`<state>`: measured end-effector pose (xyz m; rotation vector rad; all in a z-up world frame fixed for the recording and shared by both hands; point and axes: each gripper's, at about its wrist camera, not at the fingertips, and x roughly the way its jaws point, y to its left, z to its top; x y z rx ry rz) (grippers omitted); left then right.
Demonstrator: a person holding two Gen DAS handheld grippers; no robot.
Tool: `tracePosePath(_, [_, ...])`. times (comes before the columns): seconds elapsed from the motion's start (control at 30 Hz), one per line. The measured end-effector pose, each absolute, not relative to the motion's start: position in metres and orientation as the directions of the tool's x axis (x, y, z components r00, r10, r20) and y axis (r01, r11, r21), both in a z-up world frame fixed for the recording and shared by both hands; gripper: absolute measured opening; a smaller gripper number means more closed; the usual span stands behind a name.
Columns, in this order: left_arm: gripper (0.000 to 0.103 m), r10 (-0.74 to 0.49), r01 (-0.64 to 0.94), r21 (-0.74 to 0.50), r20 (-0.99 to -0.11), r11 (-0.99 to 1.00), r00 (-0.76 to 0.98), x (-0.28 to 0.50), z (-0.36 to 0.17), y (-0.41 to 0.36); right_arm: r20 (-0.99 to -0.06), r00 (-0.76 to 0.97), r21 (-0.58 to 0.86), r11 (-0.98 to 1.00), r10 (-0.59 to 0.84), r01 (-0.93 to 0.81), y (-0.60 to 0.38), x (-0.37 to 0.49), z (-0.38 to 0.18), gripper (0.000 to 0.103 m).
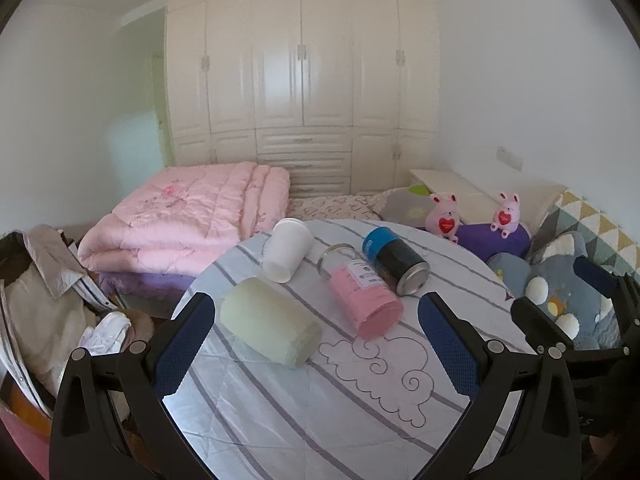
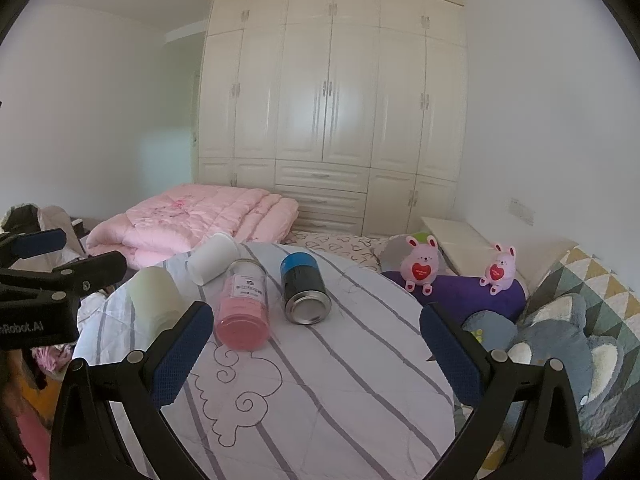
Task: Flip cup upright
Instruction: 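Reach the left gripper toward the upside-down white paper cup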
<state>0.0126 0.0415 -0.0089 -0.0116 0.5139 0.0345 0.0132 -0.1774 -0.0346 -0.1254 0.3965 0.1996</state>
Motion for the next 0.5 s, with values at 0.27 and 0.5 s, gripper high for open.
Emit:
tracePosePath(0.27, [0.103, 0.028, -0.049, -0.029, -0.495, 0.998, 0.868, 0.02, -0.009, 0.049, -0.399, 0.9, -0.075, 0.971, 0.178, -0.226, -0.173, 0.019, -0.038, 0.103])
tracePosePath(0.5, [0.103, 0.024, -0.031, -0.007, -0.507, 0.999, 0.862, 0.03, -0.007, 0.046, -0.4, 0.898, -0.076, 0.97, 0.183, -0.232, -0.169, 0.023, -0.037, 0.103])
